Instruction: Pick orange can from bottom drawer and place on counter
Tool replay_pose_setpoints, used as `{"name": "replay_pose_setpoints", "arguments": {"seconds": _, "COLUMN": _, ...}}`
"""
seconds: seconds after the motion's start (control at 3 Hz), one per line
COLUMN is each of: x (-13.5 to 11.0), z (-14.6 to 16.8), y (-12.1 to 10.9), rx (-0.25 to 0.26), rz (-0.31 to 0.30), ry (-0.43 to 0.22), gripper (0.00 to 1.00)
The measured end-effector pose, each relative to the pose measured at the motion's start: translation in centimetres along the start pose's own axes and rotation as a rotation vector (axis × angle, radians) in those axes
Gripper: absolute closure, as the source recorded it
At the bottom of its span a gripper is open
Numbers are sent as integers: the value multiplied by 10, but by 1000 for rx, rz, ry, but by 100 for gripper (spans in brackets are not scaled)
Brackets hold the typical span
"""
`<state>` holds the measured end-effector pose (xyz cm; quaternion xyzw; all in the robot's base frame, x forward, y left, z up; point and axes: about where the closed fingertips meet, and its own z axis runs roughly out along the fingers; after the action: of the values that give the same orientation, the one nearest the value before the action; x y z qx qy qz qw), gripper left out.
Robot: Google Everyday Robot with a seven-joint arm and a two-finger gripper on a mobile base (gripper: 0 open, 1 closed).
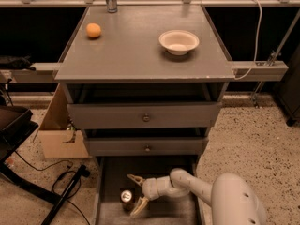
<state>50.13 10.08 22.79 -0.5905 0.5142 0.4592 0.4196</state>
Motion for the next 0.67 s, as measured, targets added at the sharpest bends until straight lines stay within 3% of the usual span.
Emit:
{"name": "replay_pose_setpoints", "arguments": {"seconds": 0.33, "x": 9, "z": 22, "y": 9, "rx": -44, "rz": -10, "ry": -37, "gripper": 18}}
{"name": "replay_pose_setpoints", "arguments": {"seconds": 0.67, "x": 10, "z": 25, "y": 11, "rx": -51, "rz": -10, "ry": -43, "gripper": 42}}
